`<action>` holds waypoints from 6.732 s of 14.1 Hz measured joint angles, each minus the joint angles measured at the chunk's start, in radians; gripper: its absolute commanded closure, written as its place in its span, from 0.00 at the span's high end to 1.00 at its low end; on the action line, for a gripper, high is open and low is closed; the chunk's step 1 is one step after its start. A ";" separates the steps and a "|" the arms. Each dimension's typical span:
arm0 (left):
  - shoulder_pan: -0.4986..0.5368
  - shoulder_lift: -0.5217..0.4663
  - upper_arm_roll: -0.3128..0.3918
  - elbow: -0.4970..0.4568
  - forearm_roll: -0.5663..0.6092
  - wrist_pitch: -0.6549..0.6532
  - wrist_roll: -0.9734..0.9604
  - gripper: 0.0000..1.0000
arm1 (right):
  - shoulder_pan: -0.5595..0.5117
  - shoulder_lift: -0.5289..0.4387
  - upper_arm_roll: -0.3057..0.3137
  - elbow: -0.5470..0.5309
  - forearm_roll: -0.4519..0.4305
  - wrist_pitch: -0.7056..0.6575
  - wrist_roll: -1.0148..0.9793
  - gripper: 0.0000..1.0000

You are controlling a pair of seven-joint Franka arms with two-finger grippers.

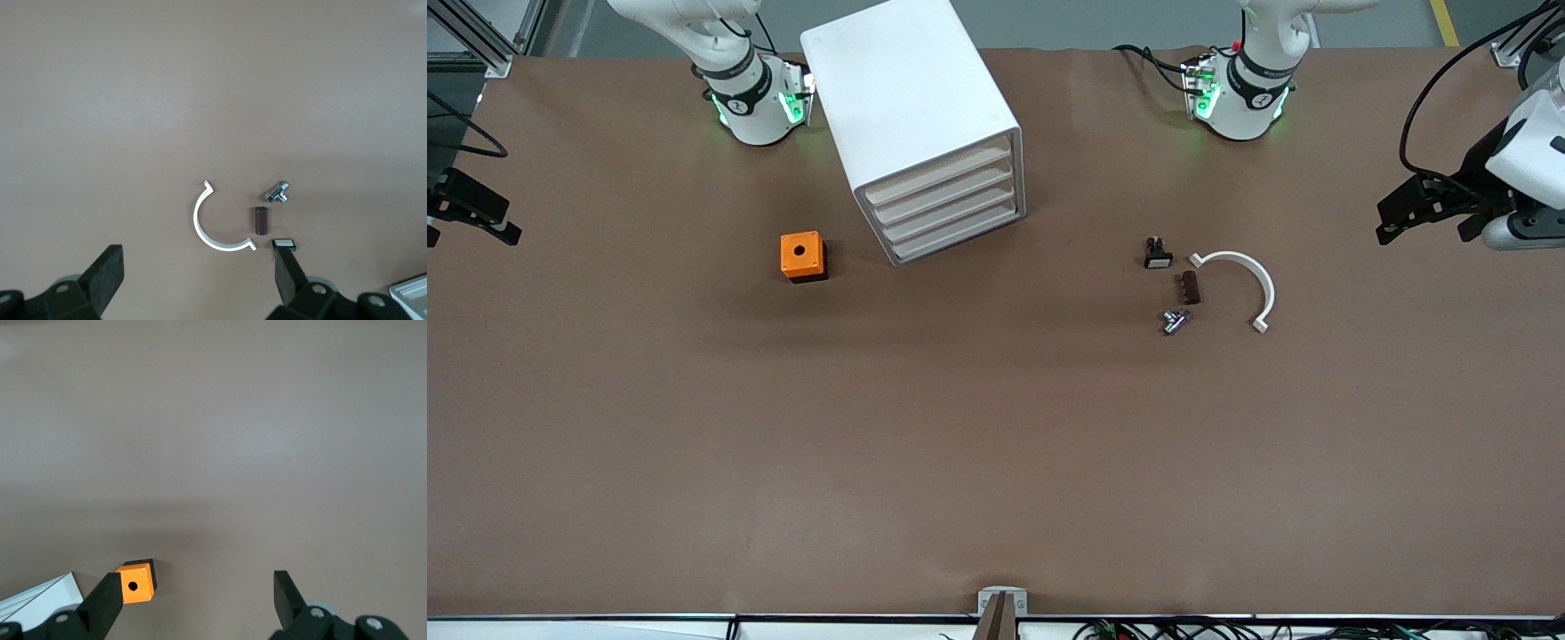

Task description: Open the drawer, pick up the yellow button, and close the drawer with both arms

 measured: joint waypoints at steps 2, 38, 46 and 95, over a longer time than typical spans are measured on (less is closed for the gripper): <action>0.001 0.007 0.000 0.001 0.000 0.000 0.000 1.00 | 0.000 0.000 0.000 0.000 0.000 0.000 0.000 1.00; -0.069 0.494 -0.331 -0.159 -0.883 -0.008 0.521 1.00 | 0.001 0.044 0.000 0.036 -0.013 0.014 0.000 1.00; -0.151 0.524 -0.334 -0.312 -1.128 0.105 0.801 1.00 | 0.002 0.056 0.000 0.038 -0.014 0.014 -0.021 1.00; -0.209 0.677 -0.280 -0.184 -1.417 0.288 0.971 0.06 | 0.472 0.122 0.012 0.046 -0.013 -0.023 0.923 1.00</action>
